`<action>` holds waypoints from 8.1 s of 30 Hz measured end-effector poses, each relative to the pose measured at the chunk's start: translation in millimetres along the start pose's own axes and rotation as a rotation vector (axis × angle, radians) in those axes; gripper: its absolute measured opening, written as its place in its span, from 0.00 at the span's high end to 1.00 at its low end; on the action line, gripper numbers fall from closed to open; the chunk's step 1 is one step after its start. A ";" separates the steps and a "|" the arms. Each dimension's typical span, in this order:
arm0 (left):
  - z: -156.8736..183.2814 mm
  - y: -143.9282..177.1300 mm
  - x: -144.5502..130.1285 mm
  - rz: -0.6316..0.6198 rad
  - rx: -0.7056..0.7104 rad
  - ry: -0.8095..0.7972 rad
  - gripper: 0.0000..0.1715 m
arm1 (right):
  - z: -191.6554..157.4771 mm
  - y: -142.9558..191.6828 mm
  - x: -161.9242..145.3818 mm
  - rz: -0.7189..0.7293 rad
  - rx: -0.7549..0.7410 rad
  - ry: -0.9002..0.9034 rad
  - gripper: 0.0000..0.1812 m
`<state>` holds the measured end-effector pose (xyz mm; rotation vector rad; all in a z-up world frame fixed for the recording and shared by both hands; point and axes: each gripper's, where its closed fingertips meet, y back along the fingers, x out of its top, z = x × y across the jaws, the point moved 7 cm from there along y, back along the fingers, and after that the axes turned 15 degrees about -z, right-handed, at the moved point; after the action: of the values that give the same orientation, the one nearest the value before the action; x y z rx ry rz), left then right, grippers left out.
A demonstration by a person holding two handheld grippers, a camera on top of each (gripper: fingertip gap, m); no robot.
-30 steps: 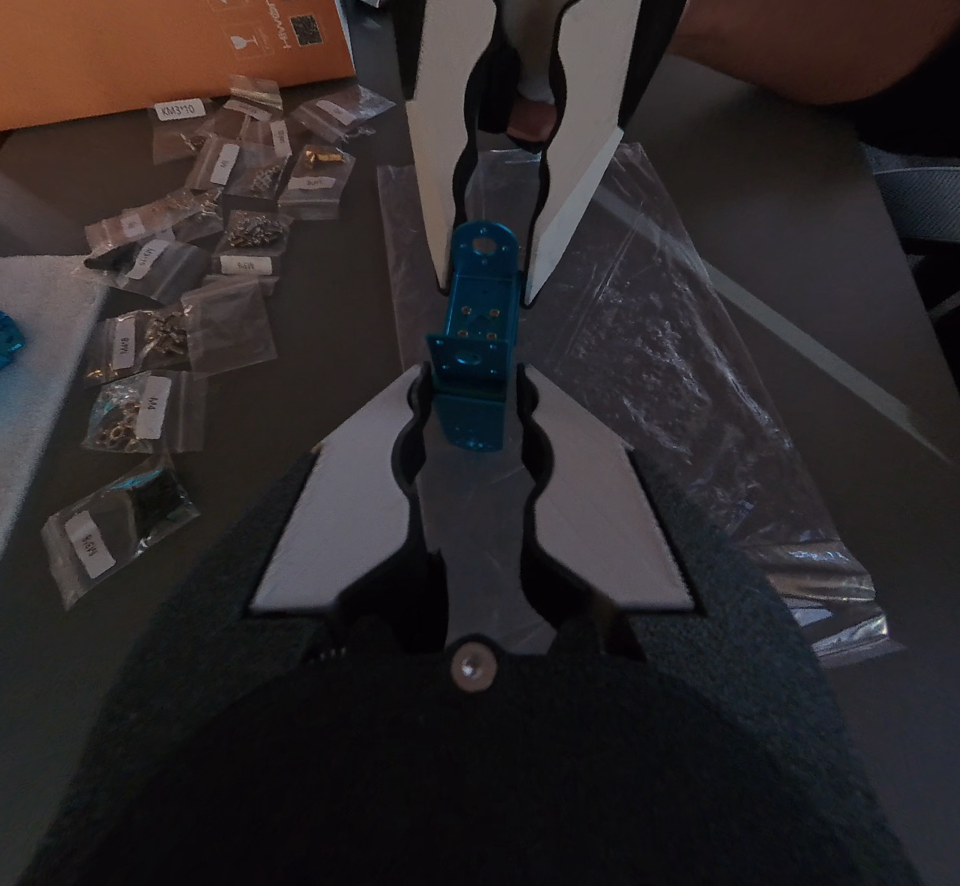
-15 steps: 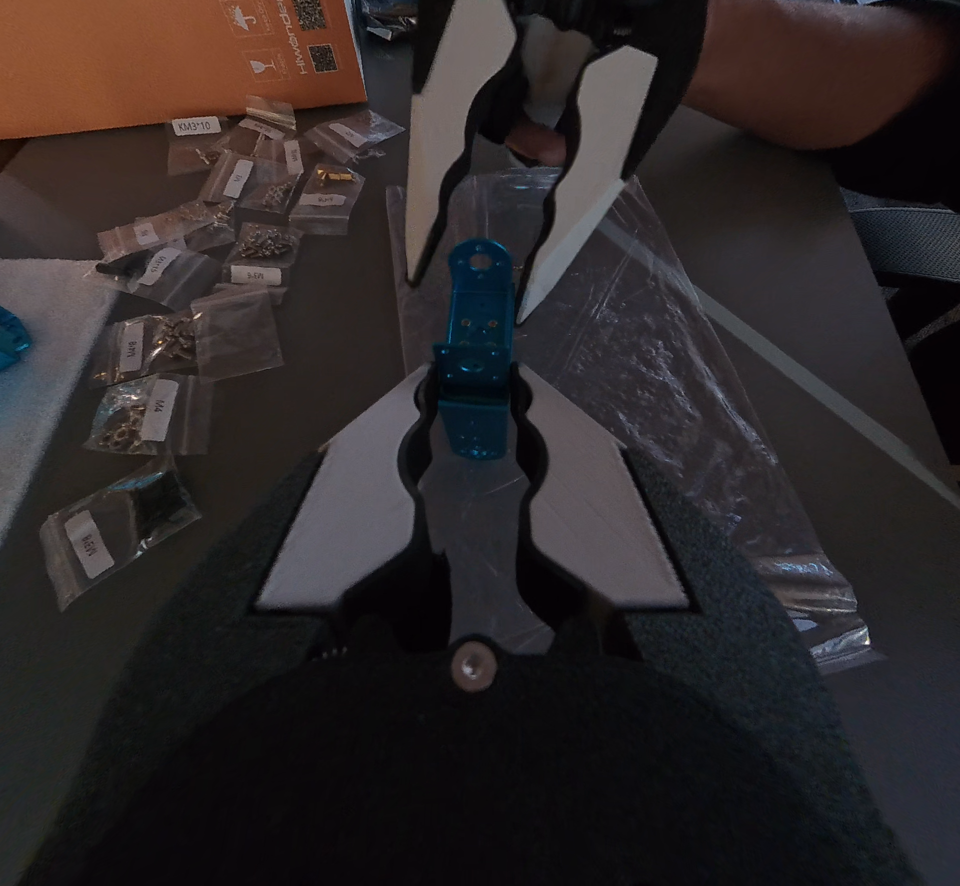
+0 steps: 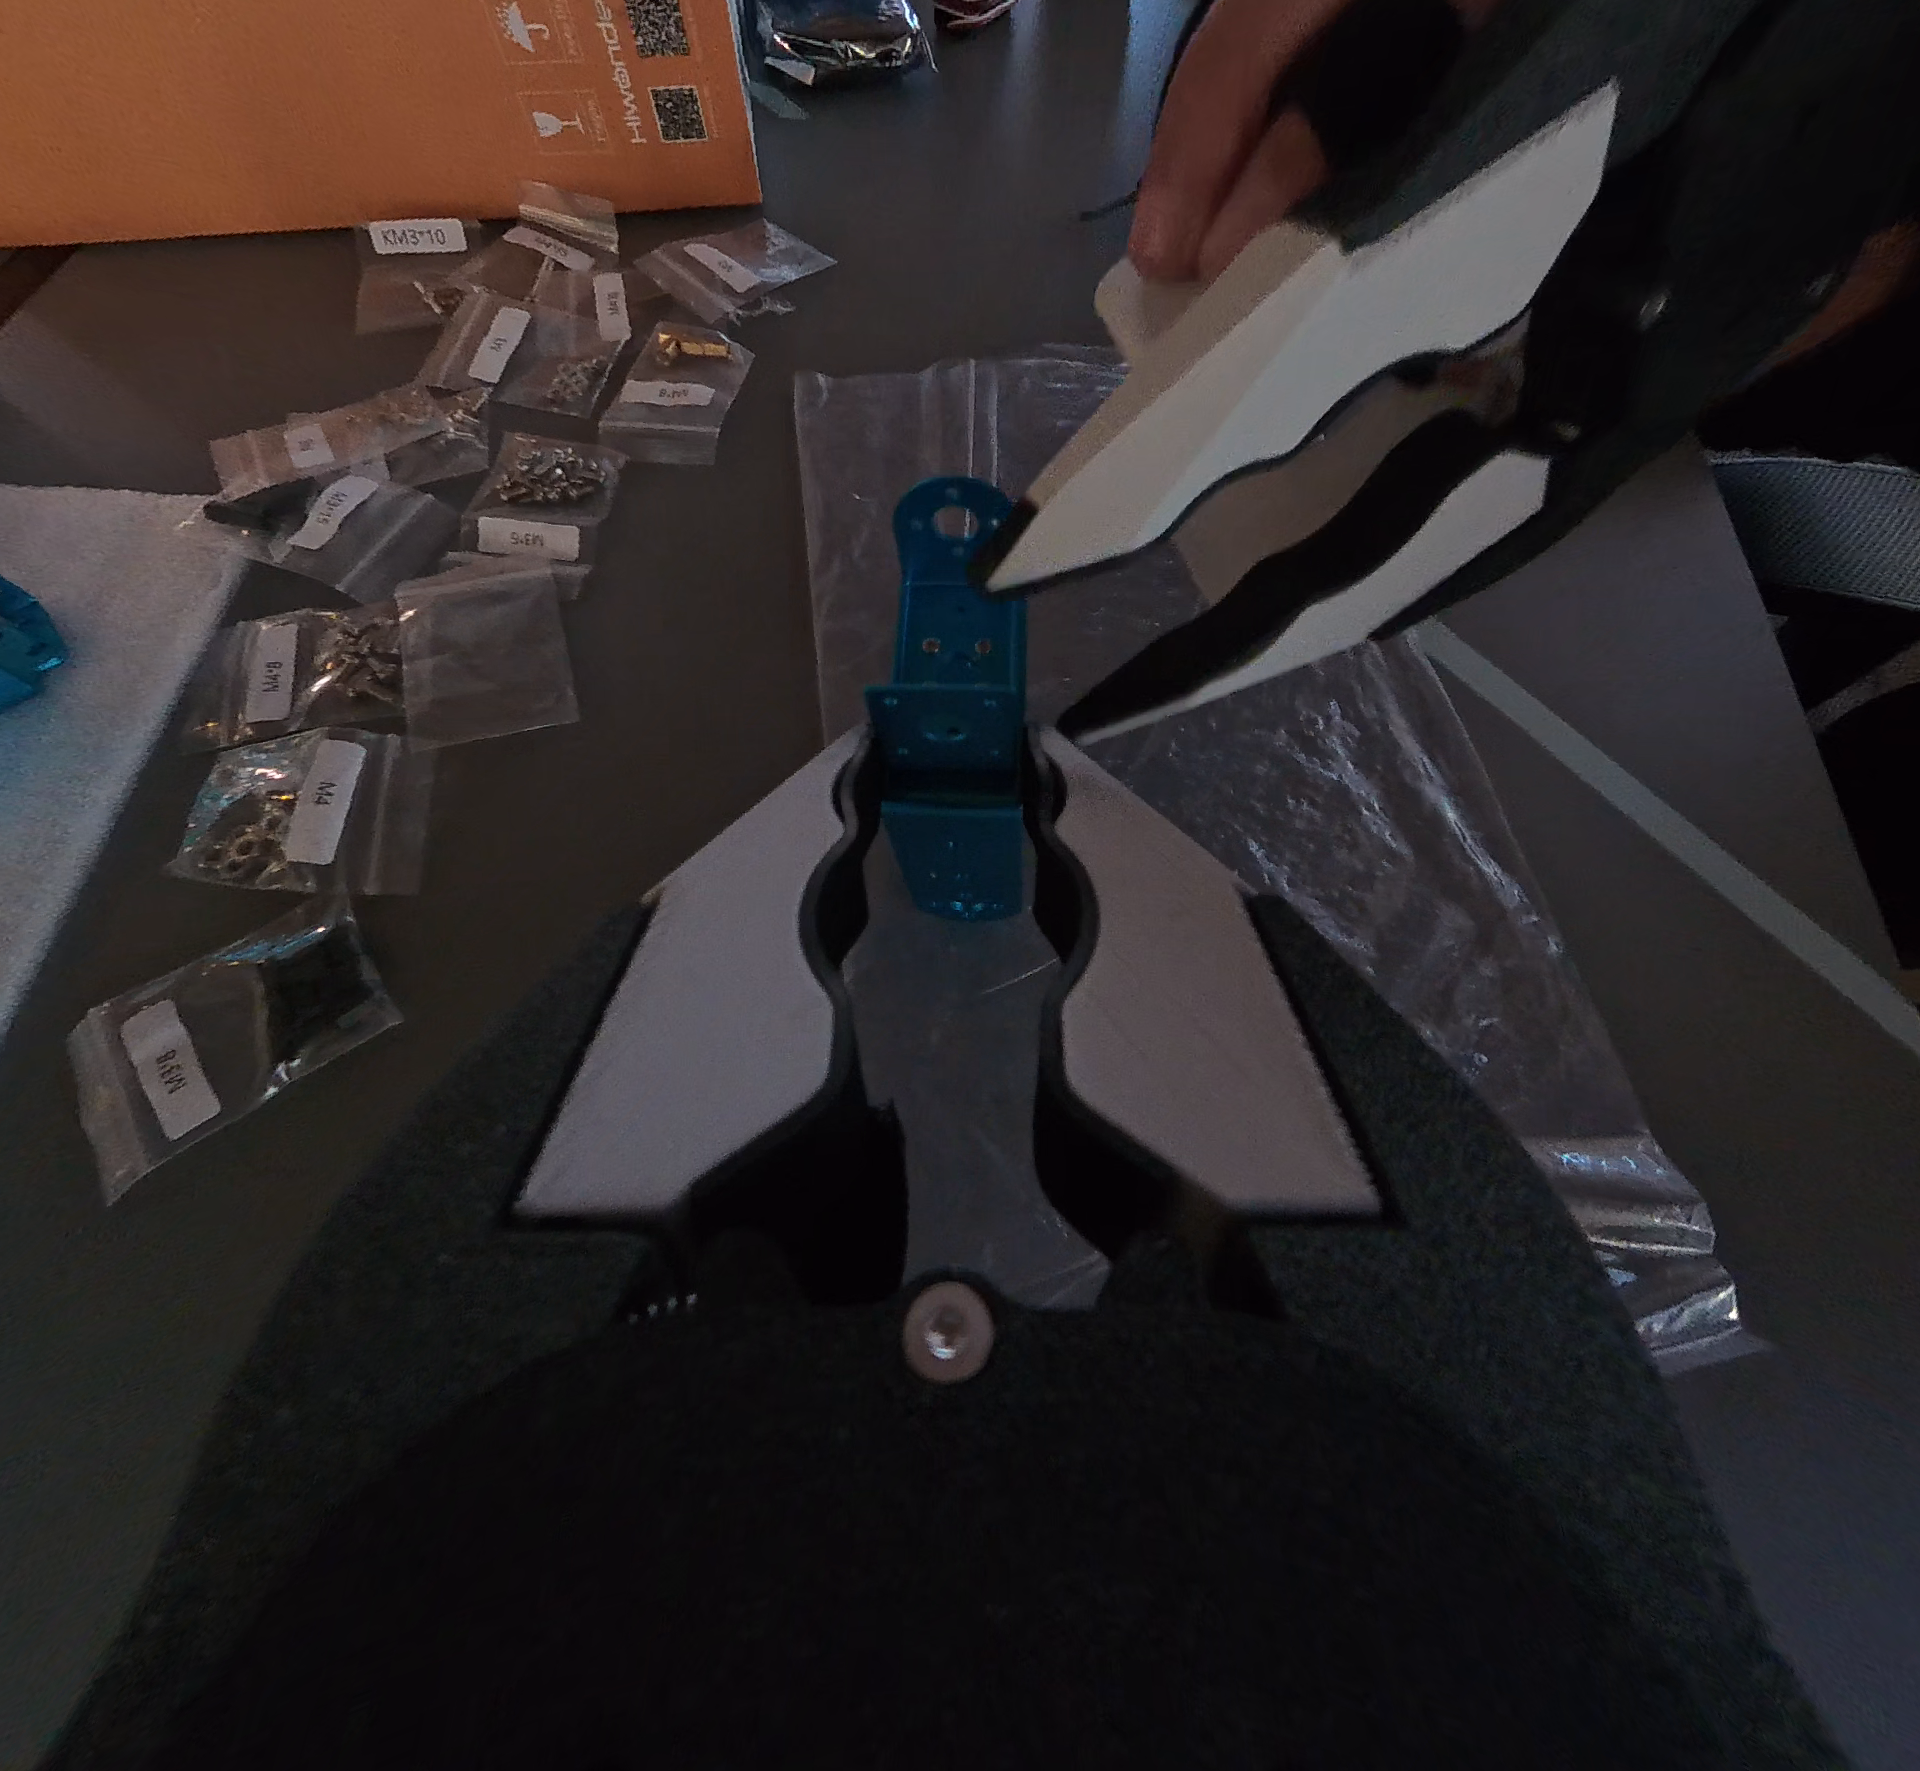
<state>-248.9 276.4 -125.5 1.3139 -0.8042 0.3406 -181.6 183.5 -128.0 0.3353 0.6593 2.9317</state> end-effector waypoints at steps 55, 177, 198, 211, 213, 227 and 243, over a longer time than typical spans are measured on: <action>4.1 -1.6 2.6 -0.032 0.051 -0.028 0.85 | 2.6 -12.6 -19.3 -0.078 -0.136 -0.048 0.73; 37.7 1.8 -19.0 -0.032 0.042 0.090 0.84 | 7.1 -13.1 -43.9 0.192 0.869 -0.706 0.83; 54.5 5.1 -25.0 0.039 0.154 0.400 0.85 | 8.2 -16.8 -27.3 0.101 0.761 -0.772 0.95; 73.5 -1.5 -19.9 -0.124 0.288 0.225 0.77 | 15.6 -18.8 -27.8 0.114 0.780 -0.903 0.99; 72.6 3.3 -19.5 -0.136 0.328 0.182 0.76 | 17.1 -18.2 -29.0 0.125 0.783 -0.908 0.99; 89.0 46.9 12.6 -0.146 0.190 -0.169 0.66 | 12.0 -16.3 -25.8 0.203 0.851 -0.849 0.99; 96.0 19.2 2.7 -0.391 -0.041 -0.293 0.65 | -2.1 -12.0 -10.5 0.231 0.961 -0.754 0.99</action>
<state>-290.9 190.1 -105.9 1.4662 -0.7698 -0.1814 -171.2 191.7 -137.0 1.5439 1.8566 2.1013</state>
